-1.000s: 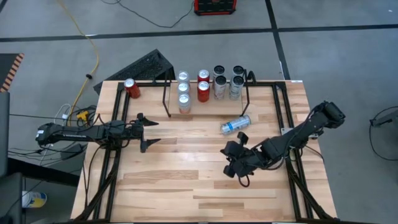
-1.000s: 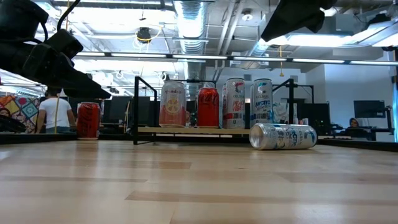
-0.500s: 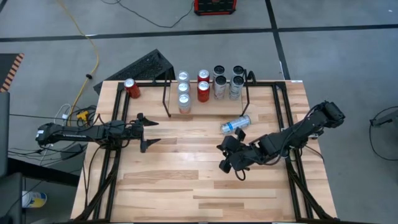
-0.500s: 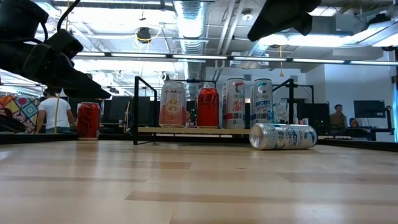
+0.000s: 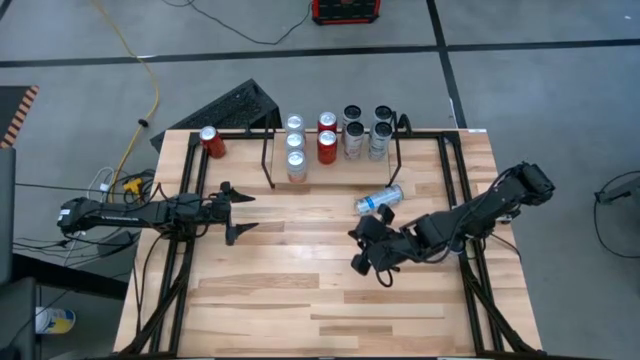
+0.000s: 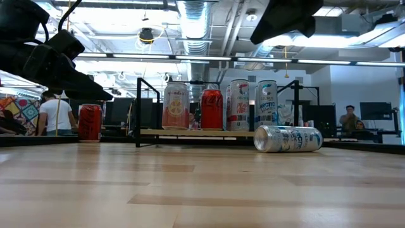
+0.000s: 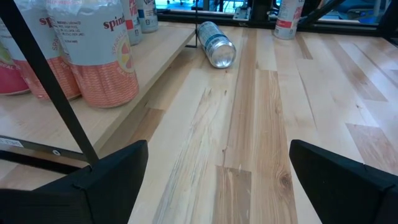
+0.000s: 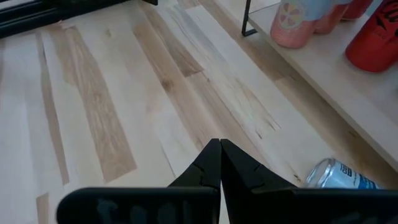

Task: Place canned beverage on shelf
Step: Put the red black soda can on the shelf aligned with the other red black soda cans

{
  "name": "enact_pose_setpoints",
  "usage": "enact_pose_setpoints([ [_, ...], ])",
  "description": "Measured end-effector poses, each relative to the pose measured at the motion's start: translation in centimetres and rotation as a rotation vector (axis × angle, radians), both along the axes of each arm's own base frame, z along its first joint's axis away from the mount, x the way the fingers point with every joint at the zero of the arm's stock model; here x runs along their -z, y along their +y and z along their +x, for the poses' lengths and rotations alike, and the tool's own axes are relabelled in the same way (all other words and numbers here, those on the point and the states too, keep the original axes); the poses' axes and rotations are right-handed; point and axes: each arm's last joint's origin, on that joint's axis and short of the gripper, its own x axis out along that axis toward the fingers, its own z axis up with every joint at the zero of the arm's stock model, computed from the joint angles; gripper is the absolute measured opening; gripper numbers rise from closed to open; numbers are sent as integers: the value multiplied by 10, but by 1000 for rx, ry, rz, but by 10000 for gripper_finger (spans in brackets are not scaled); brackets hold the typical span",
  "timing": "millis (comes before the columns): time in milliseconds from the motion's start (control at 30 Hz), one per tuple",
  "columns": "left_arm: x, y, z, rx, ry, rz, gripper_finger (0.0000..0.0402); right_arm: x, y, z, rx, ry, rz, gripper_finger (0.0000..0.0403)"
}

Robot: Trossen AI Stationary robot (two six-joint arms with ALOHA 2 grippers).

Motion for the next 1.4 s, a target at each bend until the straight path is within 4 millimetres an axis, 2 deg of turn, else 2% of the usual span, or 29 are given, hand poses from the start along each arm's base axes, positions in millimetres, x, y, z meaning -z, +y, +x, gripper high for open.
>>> enact_pose_setpoints([
  [300, 0, 0, 0, 0, 0, 0, 377, 0, 0, 0, -6, 7, -8, 28],
  [433, 0, 0, 0, 0, 0, 0, 377, 1, 0, 1, -111, 60, -24, 28],
  [633, 0, 0, 0, 0, 0, 0, 377, 5, -10, 5, -249, 147, 148, 33],
  [733, 0, 0, 0, 0, 0, 0, 377, 10, -17, 0, -250, 245, 178, 41],
  [867, 0, 0, 0, 0, 0, 0, 377, 9, -27, -15, -206, 359, 221, 50],
  [1000, 0, 0, 0, 0, 0, 0, 377, 3, -33, -35, -143, 463, 352, 51],
  [1100, 0, 0, 0, 0, 0, 0, 377, -6, -36, -58, -56, 543, 440, 51],
  [1233, 0, 0, 0, 0, 0, 0, 377, -15, -41, -89, 110, 644, 470, 52],
  [1300, 0, 0, 0, 0, 0, 0, 377, -20, -42, -102, 196, 650, 485, 52],
  [1400, 0, 0, 0, 0, 0, 0, 377, -29, -40, -118, 349, 556, 466, 52],
])
